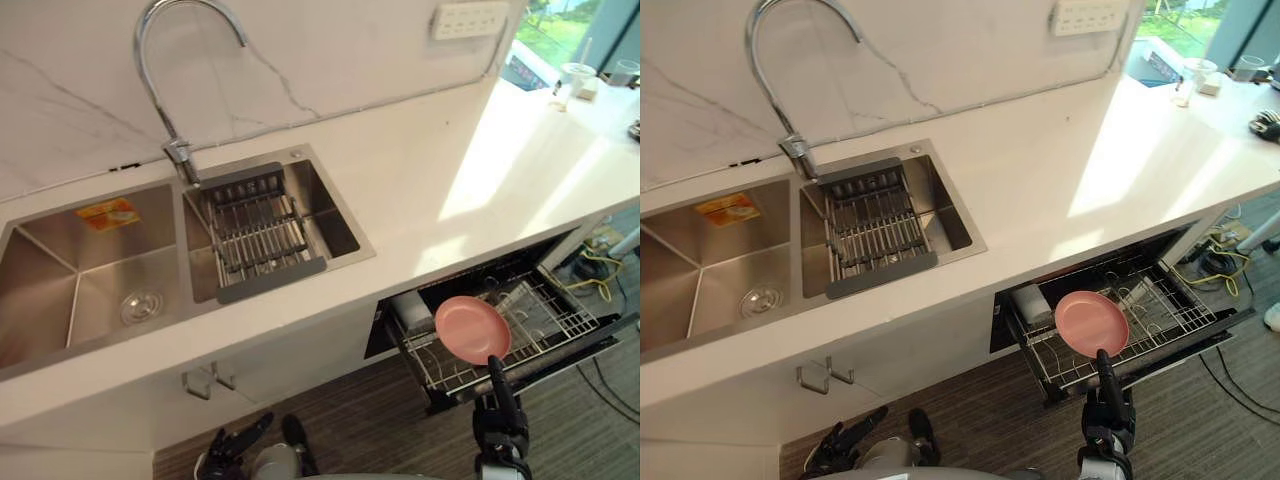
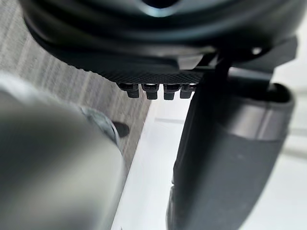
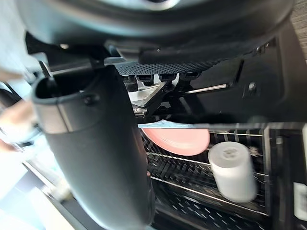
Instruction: Walk over to the sink, pick up the cup, carry it to the dishwasher, place the cup inside the dishwasher, then close the dishwasher door
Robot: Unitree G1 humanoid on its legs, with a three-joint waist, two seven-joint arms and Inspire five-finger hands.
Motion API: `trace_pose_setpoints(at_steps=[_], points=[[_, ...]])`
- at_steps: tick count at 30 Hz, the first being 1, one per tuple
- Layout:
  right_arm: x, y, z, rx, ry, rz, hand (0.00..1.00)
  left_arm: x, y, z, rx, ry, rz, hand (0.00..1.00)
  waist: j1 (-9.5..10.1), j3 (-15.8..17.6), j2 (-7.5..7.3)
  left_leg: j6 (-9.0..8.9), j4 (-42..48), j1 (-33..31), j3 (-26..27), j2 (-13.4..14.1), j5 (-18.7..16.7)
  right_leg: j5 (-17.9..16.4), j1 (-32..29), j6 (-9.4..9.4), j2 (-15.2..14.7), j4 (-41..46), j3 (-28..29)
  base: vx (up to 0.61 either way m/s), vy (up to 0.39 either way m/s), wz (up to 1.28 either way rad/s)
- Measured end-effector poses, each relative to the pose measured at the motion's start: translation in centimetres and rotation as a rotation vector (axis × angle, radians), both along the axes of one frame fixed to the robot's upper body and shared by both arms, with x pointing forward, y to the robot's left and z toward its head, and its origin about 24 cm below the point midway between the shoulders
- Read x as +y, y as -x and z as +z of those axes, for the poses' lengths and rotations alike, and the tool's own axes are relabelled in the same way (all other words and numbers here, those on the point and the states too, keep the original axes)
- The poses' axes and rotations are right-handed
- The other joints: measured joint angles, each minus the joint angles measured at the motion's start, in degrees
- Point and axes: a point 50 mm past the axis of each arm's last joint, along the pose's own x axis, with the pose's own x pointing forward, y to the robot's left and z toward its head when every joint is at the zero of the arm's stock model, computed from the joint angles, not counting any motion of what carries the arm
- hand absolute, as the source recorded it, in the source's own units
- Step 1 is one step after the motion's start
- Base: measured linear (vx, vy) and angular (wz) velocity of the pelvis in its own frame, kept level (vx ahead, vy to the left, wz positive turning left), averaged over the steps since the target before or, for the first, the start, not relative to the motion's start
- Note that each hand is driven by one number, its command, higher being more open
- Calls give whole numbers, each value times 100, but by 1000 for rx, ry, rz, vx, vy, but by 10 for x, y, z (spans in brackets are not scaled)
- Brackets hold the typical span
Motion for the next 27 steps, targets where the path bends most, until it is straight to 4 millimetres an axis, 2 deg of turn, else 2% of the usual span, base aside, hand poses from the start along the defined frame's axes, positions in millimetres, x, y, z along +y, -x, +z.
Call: trace_pose_setpoints(at_steps=[1,3,5,7,11,13,17,20,23,27], points=[[1,-10,2,-9,2,24,100,0,16,-2,40,6,18,100,58,-3,5,-4,10,-70,-43,-3,60,-3,-11,-6,23,-11,-78,-53,32,30],[0,-18,4,-17,9,50,100,3,23,-2,47,1,50,100,161,-4,11,18,11,-162,-55,-14,153,-12,-30,-19,41,-12,-177,-47,25,29],[2,-38,9,-35,8,78,100,6,31,-2,62,-6,55,100,307,-4,23,19,9,-285,-64,-9,281,-38,-63,-59,76,-20,-270,-54,19,22],[5,-56,16,-40,16,118,100,5,38,-4,81,-4,62,100,371,4,46,19,-12,-315,-77,41,281,-68,-99,-96,134,-12,-273,-44,1,6],[15,-88,31,-82,29,174,100,5,37,-3,67,-4,68,100,497,8,56,20,-112,-377,-219,104,281,-211,-206,-186,179,212,-341,-22,-24,9],[20,-106,42,-103,38,172,100,4,35,-3,46,12,58,100,528,26,71,20,-162,-433,-303,107,284,-396,-299,-197,105,502,-427,-11,-28,17],[20,-109,44,-95,83,194,100,2,33,-4,30,51,79,100,520,93,150,10,-163,-495,-359,102,320,-732,-465,-215,-107,1025,-455,-29,-14,8],[23,-110,44,-76,96,219,100,0,37,-5,42,80,119,100,509,116,148,-20,-160,-483,-418,134,365,-904,-474,-177,-116,1133,-497,-54,-30,6],[22,-112,48,-72,134,269,100,-1,38,-6,46,98,147,100,472,195,140,-32,-152,-481,-443,176,372,-946,-474,-206,-77,1133,-495,-29,-45,-1],[21,-104,48,-35,260,396,100,-3,38,-8,42,123,209,100,424,242,89,-94,-150,-482,-450,153,332,-870,-460,-206,-70,1053,-479,41,-37,-2]])
